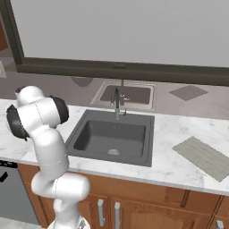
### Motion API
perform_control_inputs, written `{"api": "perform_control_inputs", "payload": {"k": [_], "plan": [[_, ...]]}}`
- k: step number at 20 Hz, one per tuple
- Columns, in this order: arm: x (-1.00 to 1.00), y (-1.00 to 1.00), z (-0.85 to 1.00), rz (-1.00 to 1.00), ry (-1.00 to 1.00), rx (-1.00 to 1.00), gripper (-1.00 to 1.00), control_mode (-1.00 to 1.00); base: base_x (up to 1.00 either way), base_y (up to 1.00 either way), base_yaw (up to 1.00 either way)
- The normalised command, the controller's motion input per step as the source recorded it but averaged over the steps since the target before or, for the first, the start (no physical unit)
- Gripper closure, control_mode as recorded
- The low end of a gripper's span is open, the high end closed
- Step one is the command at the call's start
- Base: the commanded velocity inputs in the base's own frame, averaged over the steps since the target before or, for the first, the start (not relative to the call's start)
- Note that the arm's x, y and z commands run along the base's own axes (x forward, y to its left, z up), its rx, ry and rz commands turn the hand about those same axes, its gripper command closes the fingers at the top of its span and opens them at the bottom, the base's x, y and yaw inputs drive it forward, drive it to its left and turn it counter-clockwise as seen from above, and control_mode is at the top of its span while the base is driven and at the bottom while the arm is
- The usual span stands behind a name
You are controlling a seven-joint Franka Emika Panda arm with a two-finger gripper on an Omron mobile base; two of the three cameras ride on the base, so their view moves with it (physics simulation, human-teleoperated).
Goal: Pick the lemon wedge from the sink and place it in the bowl. Then pick the bowl and place it in the microwave. Then close the microwave door and press the start button.
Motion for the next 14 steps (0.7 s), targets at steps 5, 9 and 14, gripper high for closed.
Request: {"api": "perform_control_inputs", "payload": {"k": [5,9,14], "plan": [[-0.31,-0.01,0.62,0.00,-0.01,0.00,-1.00,-1.00,0.00,0.00,0.00],[-0.89,0.03,0.48,0.00,-0.01,0.00,-1.00,-1.00,0.00,0.00,0.00],[-0.79,-0.01,0.05,0.00,0.00,0.00,-1.00,-1.00,0.00,0.00,0.00]]}}
